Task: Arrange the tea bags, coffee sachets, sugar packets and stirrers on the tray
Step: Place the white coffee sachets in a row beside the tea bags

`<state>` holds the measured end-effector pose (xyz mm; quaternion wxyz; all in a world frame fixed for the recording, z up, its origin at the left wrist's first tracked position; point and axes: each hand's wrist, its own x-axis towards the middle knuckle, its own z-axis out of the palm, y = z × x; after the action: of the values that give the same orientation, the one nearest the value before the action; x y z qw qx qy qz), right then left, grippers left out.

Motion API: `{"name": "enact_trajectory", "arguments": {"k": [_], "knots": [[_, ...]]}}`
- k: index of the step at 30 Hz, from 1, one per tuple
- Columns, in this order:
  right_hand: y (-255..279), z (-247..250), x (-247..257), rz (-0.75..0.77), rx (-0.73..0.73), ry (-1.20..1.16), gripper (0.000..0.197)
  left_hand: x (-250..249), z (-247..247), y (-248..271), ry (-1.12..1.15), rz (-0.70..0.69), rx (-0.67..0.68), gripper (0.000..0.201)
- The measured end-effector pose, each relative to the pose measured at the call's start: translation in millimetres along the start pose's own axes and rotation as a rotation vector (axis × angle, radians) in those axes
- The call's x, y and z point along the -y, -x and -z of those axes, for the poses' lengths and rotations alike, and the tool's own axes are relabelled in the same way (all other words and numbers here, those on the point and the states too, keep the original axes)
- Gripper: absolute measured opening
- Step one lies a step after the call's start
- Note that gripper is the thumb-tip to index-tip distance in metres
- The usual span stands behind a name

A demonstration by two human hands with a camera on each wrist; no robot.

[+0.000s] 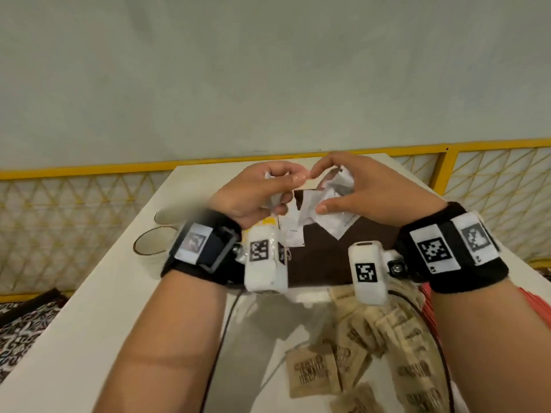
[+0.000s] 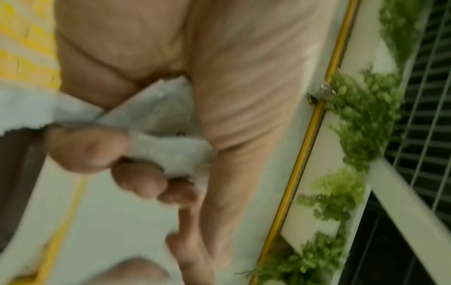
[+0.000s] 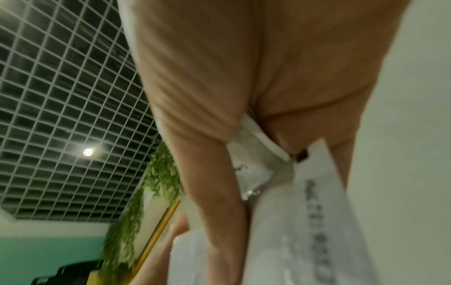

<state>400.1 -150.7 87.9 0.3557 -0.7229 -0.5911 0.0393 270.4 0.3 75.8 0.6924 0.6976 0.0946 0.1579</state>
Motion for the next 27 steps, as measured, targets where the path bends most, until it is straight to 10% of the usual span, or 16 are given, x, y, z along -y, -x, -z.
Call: {"name": "enact_trajectory", "arguments": {"k": [8,27], "knots": [[0,22,-17,-0.130,-0.320,-0.199,0.011,3,-37,-33,0.715,0.112,-0.112,0.034],[0,12,-23,-0.231,-0.266,-0.343,0.012,12,-26,-21,0.517,-0.105,0.013,0.041]]}}
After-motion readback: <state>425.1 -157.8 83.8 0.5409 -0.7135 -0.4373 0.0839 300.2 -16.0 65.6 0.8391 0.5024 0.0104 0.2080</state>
